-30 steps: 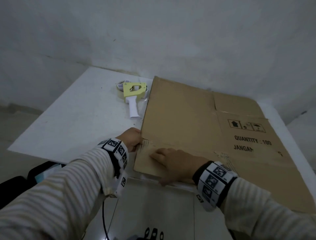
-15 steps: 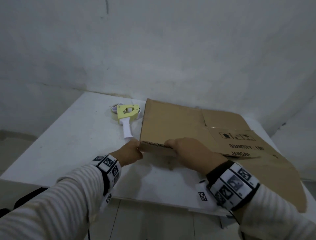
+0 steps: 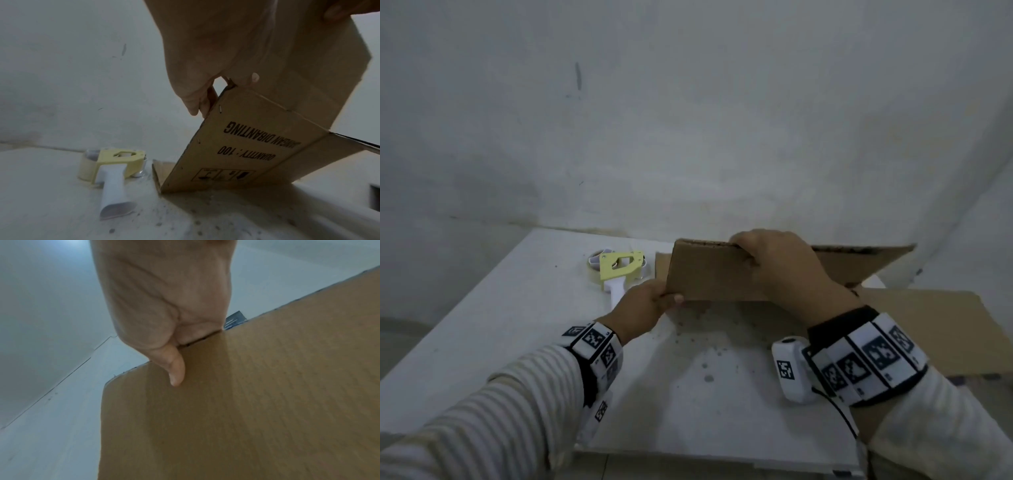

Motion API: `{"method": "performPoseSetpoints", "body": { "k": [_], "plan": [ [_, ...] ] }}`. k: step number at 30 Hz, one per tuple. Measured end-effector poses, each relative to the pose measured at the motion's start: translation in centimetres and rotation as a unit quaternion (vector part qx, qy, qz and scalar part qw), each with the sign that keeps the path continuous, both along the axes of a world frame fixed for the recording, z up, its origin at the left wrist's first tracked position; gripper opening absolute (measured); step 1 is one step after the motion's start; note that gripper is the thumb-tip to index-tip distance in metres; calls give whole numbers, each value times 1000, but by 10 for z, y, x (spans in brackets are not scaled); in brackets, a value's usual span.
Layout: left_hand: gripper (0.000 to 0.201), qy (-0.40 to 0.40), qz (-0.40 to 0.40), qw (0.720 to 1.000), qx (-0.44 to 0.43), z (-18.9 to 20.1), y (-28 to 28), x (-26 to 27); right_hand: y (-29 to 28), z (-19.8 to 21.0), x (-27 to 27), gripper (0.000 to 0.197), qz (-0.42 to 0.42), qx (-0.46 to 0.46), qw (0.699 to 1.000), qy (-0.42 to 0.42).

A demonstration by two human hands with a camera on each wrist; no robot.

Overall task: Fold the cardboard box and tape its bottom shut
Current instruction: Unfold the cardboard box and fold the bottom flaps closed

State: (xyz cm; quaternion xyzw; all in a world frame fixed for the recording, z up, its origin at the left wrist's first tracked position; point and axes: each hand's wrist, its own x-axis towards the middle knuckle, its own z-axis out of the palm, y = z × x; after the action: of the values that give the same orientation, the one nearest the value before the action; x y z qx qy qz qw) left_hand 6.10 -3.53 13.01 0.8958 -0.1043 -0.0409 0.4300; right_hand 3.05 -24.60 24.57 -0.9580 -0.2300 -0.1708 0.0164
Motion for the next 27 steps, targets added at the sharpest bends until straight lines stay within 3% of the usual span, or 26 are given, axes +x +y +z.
{"method": "performPoseSetpoints", "body": {
  "k": [4,8,14,22,25,27],
  "plan": [
    [45,-39,10,998,-49,20,-16,3,-11,17,12,42,-5,23,993,-115],
    [32,-71,26,994,-79,37,-29,6,-21,37,21,48,-29,75,977,-199],
    [35,-78,16,992,-100,48,-35,13,-24,45,34,56,-13,112,968,-225],
    [35,-33,38,992,-113,39,-29,21,-23,-2,40,39,-7,185,928,-324],
    [15,-3,18,990,-139,40,-27,23,-25,4,39,26,-6,179,935,-305],
    [20,24,-3,985,-170,38,-27,22,-26,6,38,27,-15,172,943,-285]
  ]
}}
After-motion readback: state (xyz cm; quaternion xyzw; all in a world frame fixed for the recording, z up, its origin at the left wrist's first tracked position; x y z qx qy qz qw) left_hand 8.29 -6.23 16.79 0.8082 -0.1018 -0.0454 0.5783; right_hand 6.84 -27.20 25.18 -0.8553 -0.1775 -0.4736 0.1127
